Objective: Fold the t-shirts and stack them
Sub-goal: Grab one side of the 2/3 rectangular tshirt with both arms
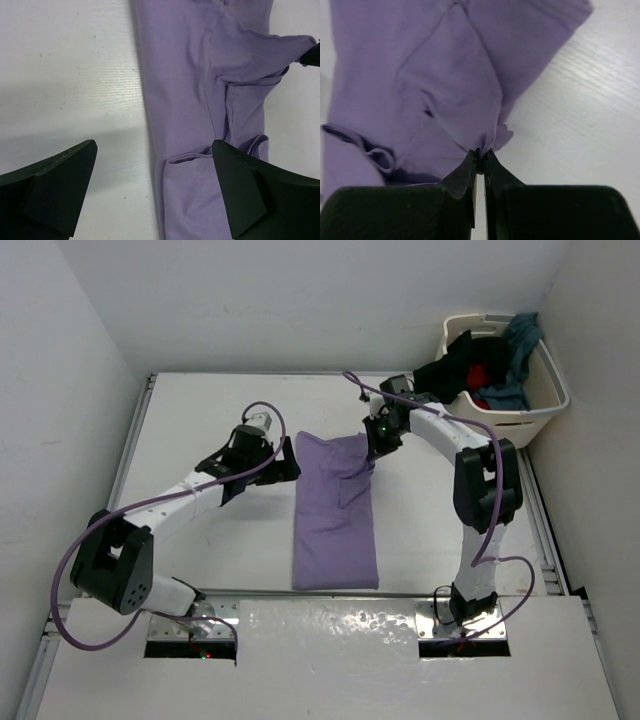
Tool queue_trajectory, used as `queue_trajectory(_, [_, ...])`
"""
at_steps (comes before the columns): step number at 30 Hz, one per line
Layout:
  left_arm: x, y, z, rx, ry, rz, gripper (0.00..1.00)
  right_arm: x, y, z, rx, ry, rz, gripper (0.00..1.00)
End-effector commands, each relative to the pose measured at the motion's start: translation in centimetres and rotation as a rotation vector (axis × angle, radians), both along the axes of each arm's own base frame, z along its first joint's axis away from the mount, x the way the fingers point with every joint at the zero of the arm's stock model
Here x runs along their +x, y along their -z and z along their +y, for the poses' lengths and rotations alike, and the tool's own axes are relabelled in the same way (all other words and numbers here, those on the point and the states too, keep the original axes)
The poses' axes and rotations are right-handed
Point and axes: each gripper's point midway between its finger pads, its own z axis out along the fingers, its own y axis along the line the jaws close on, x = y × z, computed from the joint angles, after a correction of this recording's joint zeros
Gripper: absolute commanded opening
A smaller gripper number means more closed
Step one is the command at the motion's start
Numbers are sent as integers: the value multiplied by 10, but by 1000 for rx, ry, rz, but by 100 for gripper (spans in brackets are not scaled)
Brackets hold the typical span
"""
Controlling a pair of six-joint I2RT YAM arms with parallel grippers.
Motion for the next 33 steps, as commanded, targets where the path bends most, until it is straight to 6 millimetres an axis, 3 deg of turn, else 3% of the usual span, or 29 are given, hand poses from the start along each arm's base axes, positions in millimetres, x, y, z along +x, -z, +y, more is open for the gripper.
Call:
queue_trajectory(1, [11,-13,-7,-39,26,-52,100,-12,-7,29,160,57,116,6])
queue_trajectory(6, [11,-12,-10,-47,35,-47,100,-9,-8,61,278,90,147,10])
queue_trajectory(8, [11,-11,-10,-48,34,-41,100,-6,-2,68,285,111,160,19])
queue_trajectory(10, [11,-10,-12,-53,43,-39,100,1,1,71,273,128,153,19])
queue_trajectory(14, [11,-11,-15,-62,51,-36,100,14,18,56,176,208,121,19])
queue_trajectory(15, [11,-9,-14,-62,51,-33,100,17,19,54,165,222,111,29])
queue_trajectory(18, [11,-8,-16,-62,57,-28,100,23,25,51,137,224,95,46])
queue_trajectory(23, [12,-1,-19,-64,65,-11,100,21,33,68,195,169,109,61])
queue_trajectory(27, [13,-1,-22,-78,74,-9,100,23,11,81,215,83,35,69])
queue_trajectory(28, [13,-2,-23,-79,77,-10,100,26,-2,82,227,77,8,69])
queue_trajectory(33, [14,-5,-25,-90,89,-15,100,40,-43,73,185,83,-93,77])
